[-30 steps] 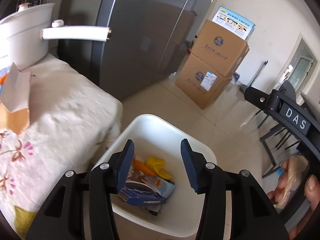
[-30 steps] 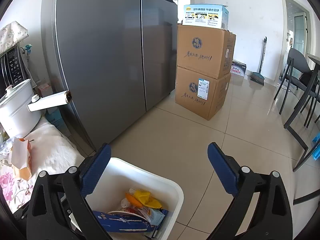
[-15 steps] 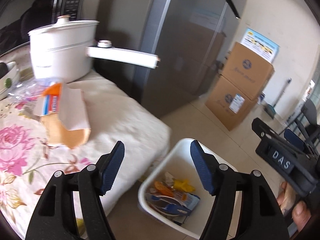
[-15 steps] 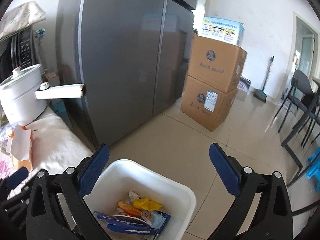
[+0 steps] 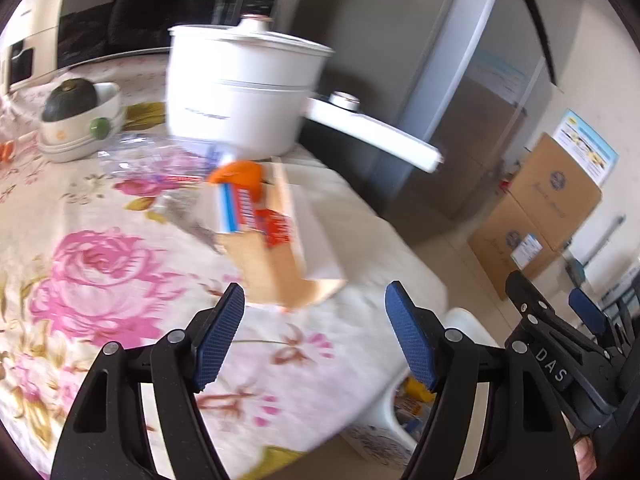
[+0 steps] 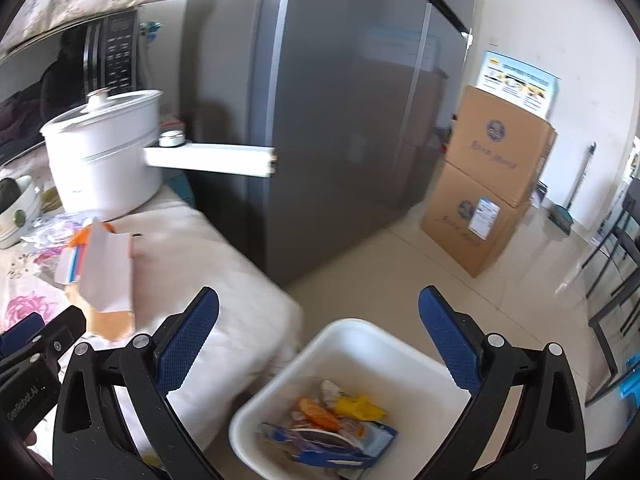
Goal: Collect trash
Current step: 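Move both tools back toward the table, then move both open tools over the table toward the remaining trash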
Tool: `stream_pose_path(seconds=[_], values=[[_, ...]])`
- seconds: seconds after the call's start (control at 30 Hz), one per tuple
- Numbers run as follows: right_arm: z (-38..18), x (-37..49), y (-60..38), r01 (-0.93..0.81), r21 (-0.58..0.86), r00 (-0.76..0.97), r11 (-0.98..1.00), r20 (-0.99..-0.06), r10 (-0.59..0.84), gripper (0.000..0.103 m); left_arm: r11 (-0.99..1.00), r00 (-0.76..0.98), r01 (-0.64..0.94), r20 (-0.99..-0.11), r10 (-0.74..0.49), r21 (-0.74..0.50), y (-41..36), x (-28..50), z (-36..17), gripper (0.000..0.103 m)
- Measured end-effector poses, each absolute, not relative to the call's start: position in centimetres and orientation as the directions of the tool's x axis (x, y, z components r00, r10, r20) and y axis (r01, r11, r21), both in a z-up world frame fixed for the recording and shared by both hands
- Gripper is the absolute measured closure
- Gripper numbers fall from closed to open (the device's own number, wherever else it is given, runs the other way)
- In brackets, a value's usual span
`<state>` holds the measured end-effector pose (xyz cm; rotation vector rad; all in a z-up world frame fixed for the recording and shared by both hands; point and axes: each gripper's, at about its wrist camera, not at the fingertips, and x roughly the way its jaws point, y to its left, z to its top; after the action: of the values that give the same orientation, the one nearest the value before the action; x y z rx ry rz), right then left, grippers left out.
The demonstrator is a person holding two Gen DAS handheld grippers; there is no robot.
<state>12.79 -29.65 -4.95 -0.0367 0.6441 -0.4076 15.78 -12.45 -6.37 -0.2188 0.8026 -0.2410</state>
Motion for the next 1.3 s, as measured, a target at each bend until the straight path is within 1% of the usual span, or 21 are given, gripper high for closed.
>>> stream_pose_path(seconds=[0.37, 0.53, 0.77, 1.03, 1.1, 1.17, 1.27, 1.3], values=[[-5.5, 15.7, -23.3, 0.247, -0.159, 0.747, 0.956, -0.597, -0.292, 0.007, 0.964, 0.675, -0.01, -0.713, -0.19, -0.267, -5.7, 16.8, -7.2, 0.031], [-5.8, 16.8, -20.6, 0.2, -0.15, 0.753, 0.968, -0.609, -0.25, 0.007, 0.956, 0.666, -0.081, -0.729, -0.159, -0.282, -2.5, 16.9, -7.7, 0.031], [-5.4, 18.5, -15.4, 0.089, -0.173, 0.776, 0.981, -0.605, -0.177, 0.007, 0.929, 0.666, -0.189, -0.737, -0.116, -0.317, 2.2, 16.9, -7.3, 0.031], [-7.2, 20.7, -10.0, -0.07, -0.229, 0.744, 0.971, -0.661, -0.102, 0.007, 0.886, 0.666, -0.319, -0.745, -0.043, -0.336, 8.1, 16.4, -7.0, 0.031], [-7.6, 21.4, -8.2, -0.143, -0.262, 0.74, 0.954, -0.668, -0.073, 0.007, 0.863, 0.658, -0.355, -0.752, -0.043, -0.359, 9.9, 16.2, -7.0, 0.031], [-7.9, 22.2, -6.3, -0.232, -0.329, 0.742, 0.915, -0.669, -0.052, 0.007, 0.841, 0.657, -0.384, -0.753, -0.042, -0.382, 11.5, 15.9, -6.8, 0.031], [-8.3, 23.6, -3.0, -0.414, -0.466, 0.734, 0.782, -0.678, -0.016, 0.007, 0.798, 0.671, -0.422, -0.74, -0.045, -0.431, 14.3, 15.2, -6.0, 0.031], [-8.4, 24.0, -2.1, -0.445, -0.508, 0.738, 0.737, -0.674, -0.019, 0.007, 0.79, 0.676, -0.428, -0.735, -0.043, -0.44, 14.9, 15.1, -5.7, 0.031]])
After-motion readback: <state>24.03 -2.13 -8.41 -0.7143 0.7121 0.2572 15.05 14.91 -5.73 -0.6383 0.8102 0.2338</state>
